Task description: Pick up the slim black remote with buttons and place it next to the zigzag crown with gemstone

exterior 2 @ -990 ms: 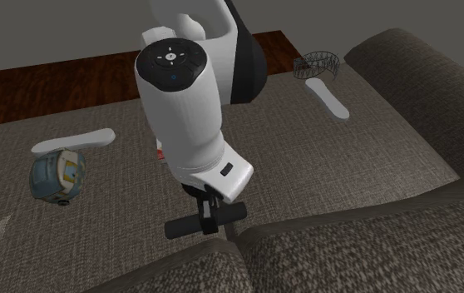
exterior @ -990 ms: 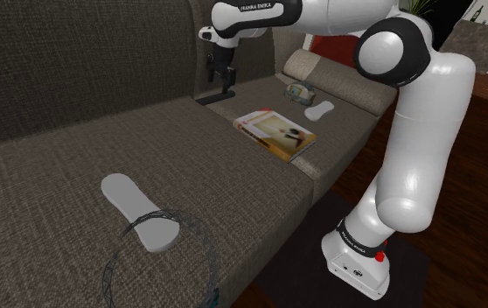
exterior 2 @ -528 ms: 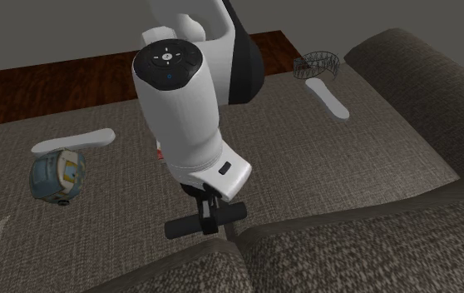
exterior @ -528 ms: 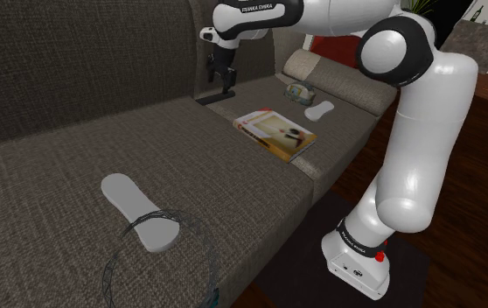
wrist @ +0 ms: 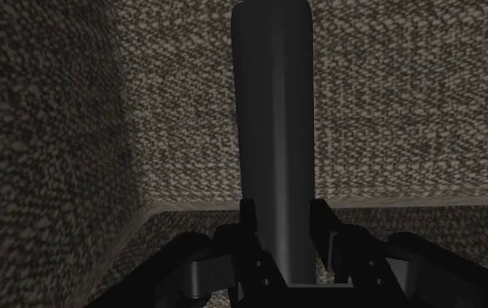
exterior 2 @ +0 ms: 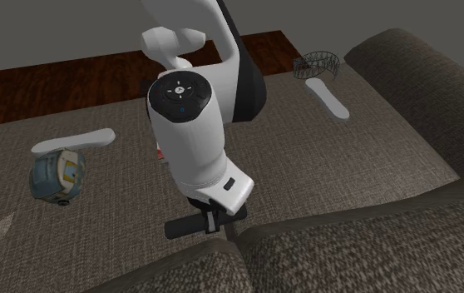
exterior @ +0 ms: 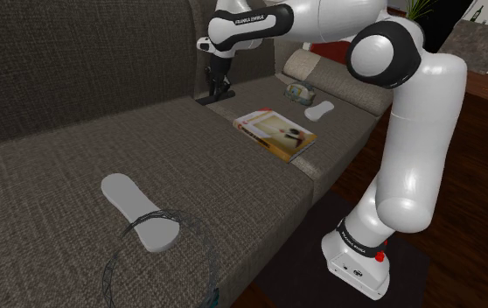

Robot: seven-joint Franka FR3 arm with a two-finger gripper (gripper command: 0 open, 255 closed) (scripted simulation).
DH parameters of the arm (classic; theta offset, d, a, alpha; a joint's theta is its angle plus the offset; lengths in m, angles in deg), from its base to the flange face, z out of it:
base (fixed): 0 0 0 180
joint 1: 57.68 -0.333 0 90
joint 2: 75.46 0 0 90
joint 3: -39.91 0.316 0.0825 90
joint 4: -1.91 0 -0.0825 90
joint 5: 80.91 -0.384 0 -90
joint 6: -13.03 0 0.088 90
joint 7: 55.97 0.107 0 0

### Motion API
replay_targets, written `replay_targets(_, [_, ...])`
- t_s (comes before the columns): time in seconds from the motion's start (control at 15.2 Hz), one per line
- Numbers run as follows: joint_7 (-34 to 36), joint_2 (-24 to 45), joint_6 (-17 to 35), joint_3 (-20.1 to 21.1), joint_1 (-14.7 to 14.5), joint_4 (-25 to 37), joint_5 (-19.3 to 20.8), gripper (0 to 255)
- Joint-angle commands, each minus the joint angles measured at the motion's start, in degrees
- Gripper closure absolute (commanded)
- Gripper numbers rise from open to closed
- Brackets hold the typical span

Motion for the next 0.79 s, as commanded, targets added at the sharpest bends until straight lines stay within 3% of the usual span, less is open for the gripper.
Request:
replay_targets(0.0, [-0.1,1.4,0.9,0.0,0.1,0.2,-0.1,255])
replay_targets(0.4, [0.5,0.3,2.6,0.2,-0.5,-2.5,0.2,255])
replay_targets(0.73, [0.6,0.0,-1.9,0.0,-0.3,1.8,0.3,255])
